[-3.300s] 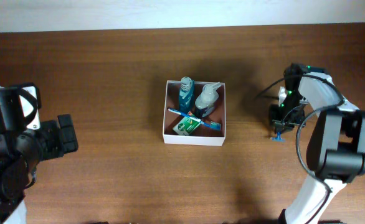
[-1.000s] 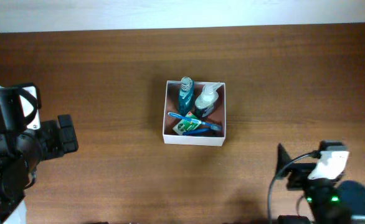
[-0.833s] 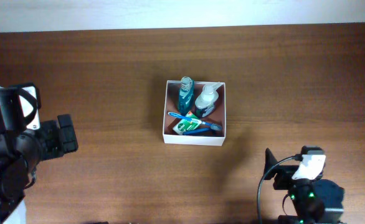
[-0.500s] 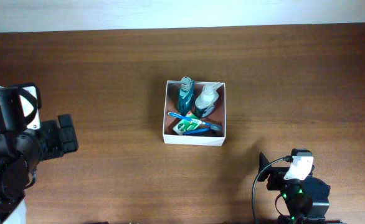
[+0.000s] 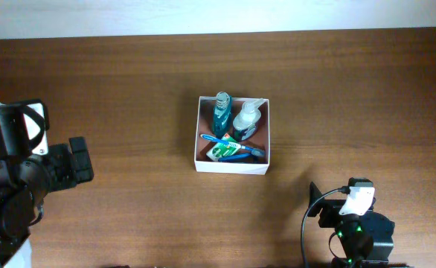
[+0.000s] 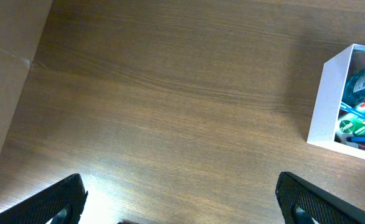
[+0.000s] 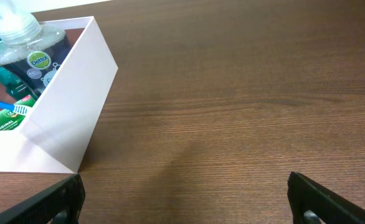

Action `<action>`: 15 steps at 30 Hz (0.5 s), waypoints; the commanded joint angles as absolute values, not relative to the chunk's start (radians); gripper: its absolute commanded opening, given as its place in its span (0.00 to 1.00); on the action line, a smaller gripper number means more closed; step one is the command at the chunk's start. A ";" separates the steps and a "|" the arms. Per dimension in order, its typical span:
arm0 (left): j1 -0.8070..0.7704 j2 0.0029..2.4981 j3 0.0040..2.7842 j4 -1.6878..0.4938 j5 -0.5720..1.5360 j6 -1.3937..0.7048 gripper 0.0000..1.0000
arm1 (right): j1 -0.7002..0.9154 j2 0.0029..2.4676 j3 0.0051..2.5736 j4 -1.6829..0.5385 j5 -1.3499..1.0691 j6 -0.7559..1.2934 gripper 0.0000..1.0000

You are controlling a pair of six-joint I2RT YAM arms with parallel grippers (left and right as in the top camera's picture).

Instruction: Pack container

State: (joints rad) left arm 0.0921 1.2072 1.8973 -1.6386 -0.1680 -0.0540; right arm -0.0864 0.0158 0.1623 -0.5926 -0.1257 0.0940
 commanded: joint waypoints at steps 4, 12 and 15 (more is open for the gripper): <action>0.097 1.180 1.892 -1.639 -0.164 -0.067 0.99 | -0.092 0.004 0.154 -0.586 -0.128 0.098 0.99; 0.097 0.881 1.516 -1.584 -0.213 -0.056 0.99 | -0.092 0.004 0.154 -0.586 -0.128 0.099 0.99; 0.097 0.702 1.305 -1.283 -0.228 -0.057 0.99 | -0.092 0.004 0.154 -0.587 -0.128 0.098 0.99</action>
State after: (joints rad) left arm 0.0921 0.8471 1.4731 -1.4891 -0.1959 -0.0540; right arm -0.0864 0.0135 0.1612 -0.5884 -0.1257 0.0975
